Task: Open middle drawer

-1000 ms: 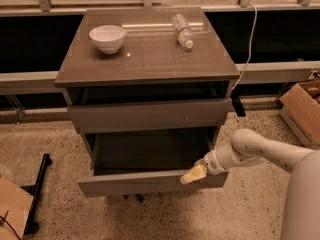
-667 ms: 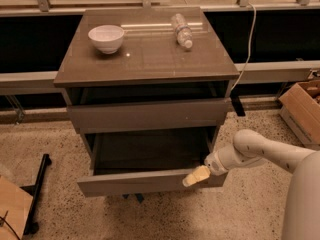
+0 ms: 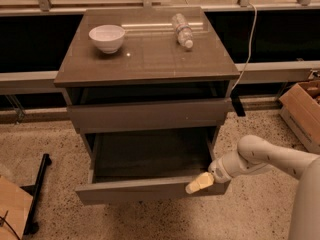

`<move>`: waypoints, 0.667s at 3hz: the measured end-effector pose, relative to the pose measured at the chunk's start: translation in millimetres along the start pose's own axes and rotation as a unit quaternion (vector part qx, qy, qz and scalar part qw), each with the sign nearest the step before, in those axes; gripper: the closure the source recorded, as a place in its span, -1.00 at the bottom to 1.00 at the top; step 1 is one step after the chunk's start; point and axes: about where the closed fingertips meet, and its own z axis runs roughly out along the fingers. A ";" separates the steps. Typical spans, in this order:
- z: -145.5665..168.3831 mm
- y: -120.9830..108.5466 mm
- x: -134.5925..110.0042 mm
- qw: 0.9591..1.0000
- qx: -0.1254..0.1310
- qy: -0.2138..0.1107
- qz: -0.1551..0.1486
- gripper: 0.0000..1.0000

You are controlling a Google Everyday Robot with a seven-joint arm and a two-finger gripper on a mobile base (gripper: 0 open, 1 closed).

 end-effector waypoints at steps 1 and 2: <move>-0.1 0.1 0.0 1.000 0.000 0.000 0.000 -1.00; 0.3 -0.2 14.2 1.000 -0.006 0.009 0.022 -1.00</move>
Offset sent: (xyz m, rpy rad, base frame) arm -0.0421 -0.0288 -0.0364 -0.0033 0.1734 -0.0895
